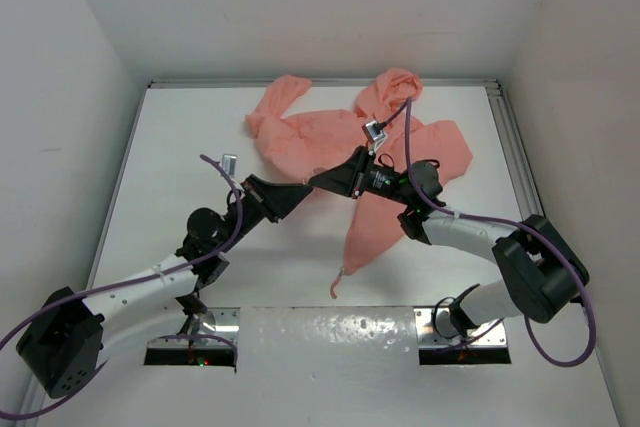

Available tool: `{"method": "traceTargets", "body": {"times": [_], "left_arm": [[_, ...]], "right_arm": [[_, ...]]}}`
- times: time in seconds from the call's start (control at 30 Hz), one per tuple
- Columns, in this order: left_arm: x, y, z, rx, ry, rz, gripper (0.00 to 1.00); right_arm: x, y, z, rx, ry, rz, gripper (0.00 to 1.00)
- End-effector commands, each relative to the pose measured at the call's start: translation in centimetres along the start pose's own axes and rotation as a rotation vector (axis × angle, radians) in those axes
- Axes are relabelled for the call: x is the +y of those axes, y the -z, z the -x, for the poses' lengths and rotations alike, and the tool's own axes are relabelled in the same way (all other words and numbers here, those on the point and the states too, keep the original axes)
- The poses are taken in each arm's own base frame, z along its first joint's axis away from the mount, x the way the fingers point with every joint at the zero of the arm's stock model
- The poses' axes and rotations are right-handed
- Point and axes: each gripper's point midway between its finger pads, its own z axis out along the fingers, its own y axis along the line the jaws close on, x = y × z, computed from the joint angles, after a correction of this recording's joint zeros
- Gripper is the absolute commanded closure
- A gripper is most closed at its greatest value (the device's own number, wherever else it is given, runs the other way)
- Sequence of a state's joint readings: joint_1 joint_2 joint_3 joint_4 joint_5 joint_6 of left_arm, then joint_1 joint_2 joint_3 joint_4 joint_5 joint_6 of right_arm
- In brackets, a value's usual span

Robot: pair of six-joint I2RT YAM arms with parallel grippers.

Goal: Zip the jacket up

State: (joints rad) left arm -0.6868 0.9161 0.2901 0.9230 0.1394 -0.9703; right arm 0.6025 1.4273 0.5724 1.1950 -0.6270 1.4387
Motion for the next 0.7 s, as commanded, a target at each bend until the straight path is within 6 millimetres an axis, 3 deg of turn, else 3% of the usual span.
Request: {"method": "traceTargets", "body": {"times": [0.0,0.07,0.43,0.47,0.5,0.53,0.63,0.67], "left_arm": [[-2.9,-0.7,2.2,-0.059,-0.039,-0.085,0.93],[-2.5,-0.7,2.1,-0.057,-0.04,-0.069,1.0],[-0.2,-0.5,2.1,-0.059,-0.091,0.048,1.0],[-0.1,-0.4,2.2,-0.065,-0.093,0.056,1.0],[0.0,-0.3,2.3,-0.072,-0.093,0.061,1.0],[0.2,-0.3,2.5,-0.084,-0.094,0.074,1.0],[0.3,-0.4,2.9,-0.099,-0.104,0.089,1.0],[0.6,-0.3,2.8,-0.101,-0.102,0.096,1.0]], "right_arm": [[0.8,0.0,0.1,-0.004,0.046,0.032,1.0],[0.6,0.0,0.1,-0.007,0.048,0.025,1.0],[-1.5,0.3,0.7,-0.008,0.106,-0.154,1.0],[-0.9,0.3,1.4,-0.031,0.133,-0.169,1.0],[-2.2,0.8,1.0,-0.015,0.111,-0.239,0.93],[-2.6,1.1,1.0,-0.008,0.141,-0.271,0.71],[-3.7,2.7,0.8,0.004,0.185,-0.398,0.48],[-5.1,4.0,0.0,0.023,0.162,-0.48,0.4]]}}
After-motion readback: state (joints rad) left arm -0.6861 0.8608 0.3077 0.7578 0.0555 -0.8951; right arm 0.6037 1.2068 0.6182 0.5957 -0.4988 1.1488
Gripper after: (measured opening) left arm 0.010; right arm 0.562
